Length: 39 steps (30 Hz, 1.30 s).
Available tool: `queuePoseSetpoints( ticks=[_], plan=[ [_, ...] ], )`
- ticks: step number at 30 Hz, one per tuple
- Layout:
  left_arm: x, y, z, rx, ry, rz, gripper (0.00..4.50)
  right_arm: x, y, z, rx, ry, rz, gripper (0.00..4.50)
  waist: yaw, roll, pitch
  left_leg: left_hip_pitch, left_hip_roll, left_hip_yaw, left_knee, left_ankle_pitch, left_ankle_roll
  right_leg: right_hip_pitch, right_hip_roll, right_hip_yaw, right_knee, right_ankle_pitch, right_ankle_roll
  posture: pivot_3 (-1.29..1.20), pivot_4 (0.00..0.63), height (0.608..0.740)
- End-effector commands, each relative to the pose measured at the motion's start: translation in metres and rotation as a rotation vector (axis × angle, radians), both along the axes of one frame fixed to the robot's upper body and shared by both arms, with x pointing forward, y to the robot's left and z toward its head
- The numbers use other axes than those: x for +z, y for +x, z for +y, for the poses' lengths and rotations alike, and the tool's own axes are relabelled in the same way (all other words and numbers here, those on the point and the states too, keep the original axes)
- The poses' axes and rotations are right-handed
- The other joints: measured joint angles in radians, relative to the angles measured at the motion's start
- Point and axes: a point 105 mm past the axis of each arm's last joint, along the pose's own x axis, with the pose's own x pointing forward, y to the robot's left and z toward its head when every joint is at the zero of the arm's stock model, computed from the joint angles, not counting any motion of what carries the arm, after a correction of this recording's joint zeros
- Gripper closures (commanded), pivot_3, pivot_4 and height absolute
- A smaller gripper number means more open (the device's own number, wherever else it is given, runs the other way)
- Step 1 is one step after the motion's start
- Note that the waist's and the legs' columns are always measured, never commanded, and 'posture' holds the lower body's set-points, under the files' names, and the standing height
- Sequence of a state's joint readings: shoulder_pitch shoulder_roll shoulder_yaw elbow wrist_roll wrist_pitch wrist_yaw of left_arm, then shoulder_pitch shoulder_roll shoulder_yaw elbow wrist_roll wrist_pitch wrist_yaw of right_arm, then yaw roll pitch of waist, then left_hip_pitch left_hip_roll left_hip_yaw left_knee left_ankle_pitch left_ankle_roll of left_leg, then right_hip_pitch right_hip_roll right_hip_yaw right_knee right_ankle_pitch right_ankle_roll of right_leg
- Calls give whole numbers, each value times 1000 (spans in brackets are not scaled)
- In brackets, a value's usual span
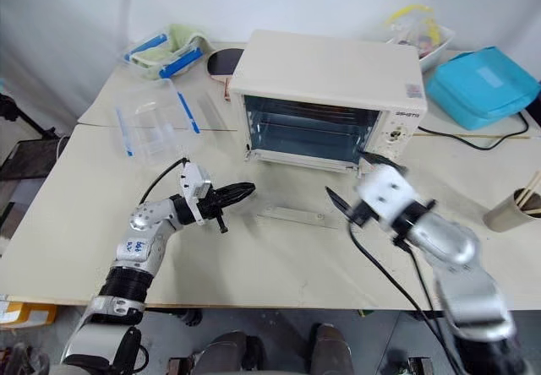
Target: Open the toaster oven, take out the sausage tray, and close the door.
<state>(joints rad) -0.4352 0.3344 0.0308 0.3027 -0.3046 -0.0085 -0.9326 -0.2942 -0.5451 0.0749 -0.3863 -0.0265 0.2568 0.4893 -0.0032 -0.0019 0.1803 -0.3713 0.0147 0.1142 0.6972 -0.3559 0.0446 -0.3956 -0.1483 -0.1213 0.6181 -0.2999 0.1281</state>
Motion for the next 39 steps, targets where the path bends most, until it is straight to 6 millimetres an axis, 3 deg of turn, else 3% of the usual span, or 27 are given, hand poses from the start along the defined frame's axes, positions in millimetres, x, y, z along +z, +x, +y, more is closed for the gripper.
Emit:
queuePoseSetpoints(
  ticks=[1,3,6,11,15,18,21,32,39],
  plan=[
    [13,-8,9,15,-44,-31,2941,3,17,12,-44,-34,-77,0,5,0,0,-1,0,0,0,0,0,0,0,0,0,0,0,0,150,740],
    [15,-14,20,49,-68,-32,2380,-2,34,27,-58,-98,-108,0,6,0,0,-2,-2,-2,1,0,0,0,-2,-2,0,0,0,0,150,740],
    [18,-23,37,115,-95,-37,1453,7,60,45,-114,-214,-255,0,-21,-1,0,-3,-3,-1,2,-1,2,0,-2,-1,-2,1,2,0,150,740],
    [19,-32,50,201,-129,-41,60,29,95,45,-265,-315,-407,0,-27,0,0,-3,-1,-4,0,0,0,0,-1,-5,0,0,0,0,150,740],
    [21,-33,51,230,-161,-44,20,35,109,41,-312,-381,-453,0,-27,0,0,-3,-1,-5,0,0,0,1,-1,-6,0,0,0,0,150,740],
    [21,-34,49,211,-160,-43,20,29,120,36,-337,-421,-410,0,-29,0,0,-3,-1,-5,0,0,0,1,-1,-6,0,0,0,0,150,740],
    [27,-29,44,189,-177,-58,0,31,125,36,-343,-420,-417,628,-30,0,0,-3,-1,-5,0,0,0,1,-1,-6,0,0,0,0,150,740],
    [86,24,-4,-5,-266,-123,0,44,127,39,-362,-405,-474,4253,-28,-1,0,-5,-1,-5,0,0,-1,0,0,-8,-1,0,0,0,150,740],
    [123,48,-17,-51,-309,-162,0,56,123,38,-352,-410,-513,4379,-27,-1,0,-7,-1,-8,0,1,-1,0,0,-11,-2,0,0,0,150,740]
  ],
)
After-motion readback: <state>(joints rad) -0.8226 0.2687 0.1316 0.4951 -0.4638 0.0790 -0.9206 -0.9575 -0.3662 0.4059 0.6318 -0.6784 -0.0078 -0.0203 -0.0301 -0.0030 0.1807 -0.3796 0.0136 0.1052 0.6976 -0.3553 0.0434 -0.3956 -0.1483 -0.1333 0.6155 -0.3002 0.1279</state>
